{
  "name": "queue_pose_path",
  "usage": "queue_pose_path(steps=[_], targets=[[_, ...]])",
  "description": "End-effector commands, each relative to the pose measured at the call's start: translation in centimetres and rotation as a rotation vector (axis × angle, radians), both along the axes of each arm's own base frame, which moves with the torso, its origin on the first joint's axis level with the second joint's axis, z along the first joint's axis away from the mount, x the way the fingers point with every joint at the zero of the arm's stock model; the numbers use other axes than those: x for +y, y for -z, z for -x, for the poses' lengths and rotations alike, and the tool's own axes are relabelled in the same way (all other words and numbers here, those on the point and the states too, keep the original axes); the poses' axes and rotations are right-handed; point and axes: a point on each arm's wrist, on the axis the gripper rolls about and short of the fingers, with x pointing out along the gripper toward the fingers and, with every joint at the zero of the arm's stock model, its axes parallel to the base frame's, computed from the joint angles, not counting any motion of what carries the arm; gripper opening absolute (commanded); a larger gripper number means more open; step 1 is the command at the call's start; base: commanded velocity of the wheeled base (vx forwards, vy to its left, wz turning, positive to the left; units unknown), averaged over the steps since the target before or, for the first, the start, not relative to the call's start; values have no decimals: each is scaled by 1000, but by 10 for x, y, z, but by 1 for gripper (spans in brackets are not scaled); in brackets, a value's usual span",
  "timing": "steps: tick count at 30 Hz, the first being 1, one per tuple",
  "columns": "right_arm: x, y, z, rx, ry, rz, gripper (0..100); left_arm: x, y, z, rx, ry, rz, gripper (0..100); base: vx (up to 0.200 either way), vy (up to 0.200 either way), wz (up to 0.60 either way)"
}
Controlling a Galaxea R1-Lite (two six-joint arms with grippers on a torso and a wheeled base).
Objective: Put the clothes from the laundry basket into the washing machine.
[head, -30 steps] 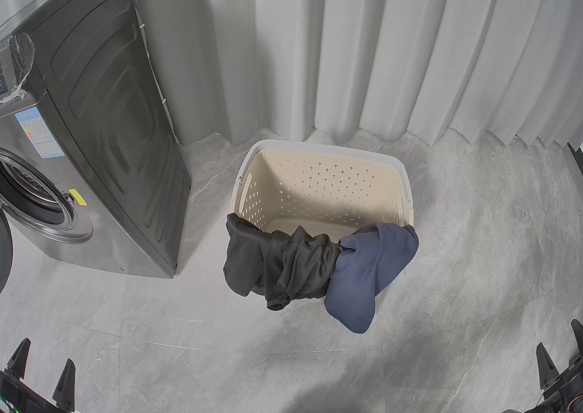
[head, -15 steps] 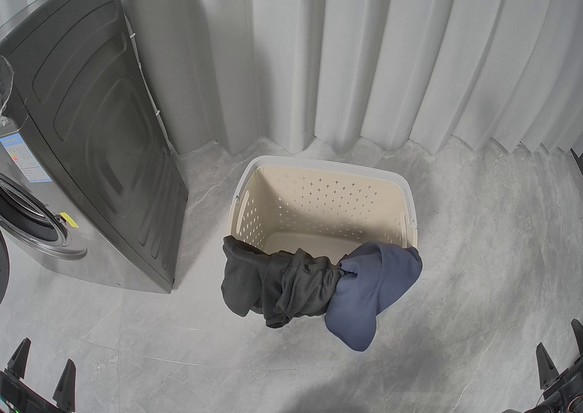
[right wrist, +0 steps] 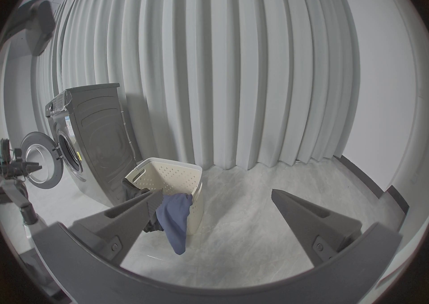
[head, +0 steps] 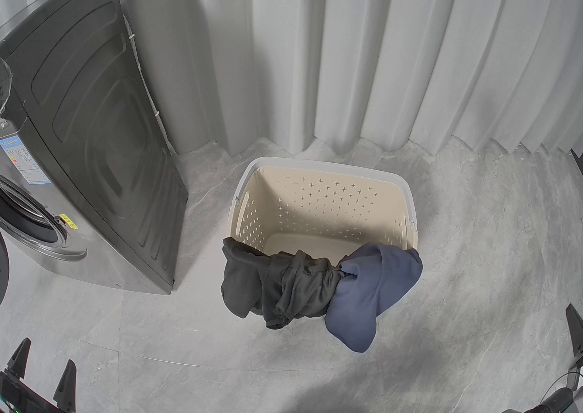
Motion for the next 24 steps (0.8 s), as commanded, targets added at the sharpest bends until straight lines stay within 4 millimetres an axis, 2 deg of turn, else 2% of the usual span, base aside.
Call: queue_pose_path(steps=[1, 2, 11, 15, 16, 17, 21, 24], targets=[[1, -27, -46, 199, -68, -12, 100, 0, 5, 0, 4, 0, -7, 100, 0, 0, 0], [1, -26, -48, 208, -73, -13, 100, 0, 5, 0, 4, 0, -7, 100, 0, 0, 0], [7, -5, -102, 516, -269, -52, 100, 0, 5, 0, 2, 1, 3, 100, 0, 0, 0], [16, 1, -125, 586, -337, -51, 100, 0, 5, 0, 2, 1, 2, 100, 0, 0, 0], [17, 2, -127, 590, -339, -53, 100, 0, 5, 0, 2, 0, 2, 100, 0, 0, 0], [20, 6, -139, 614, -345, -74, 100, 0, 5, 0, 2, 0, 0, 100, 0, 0, 0], [28, 15, -161, 657, -360, -108, 100, 0, 5, 0, 2, -2, -1, 100, 0, 0, 0], [37, 23, -173, 689, -344, -122, 100, 0, 5, 0, 3, -2, 0, 100, 0, 0, 0]])
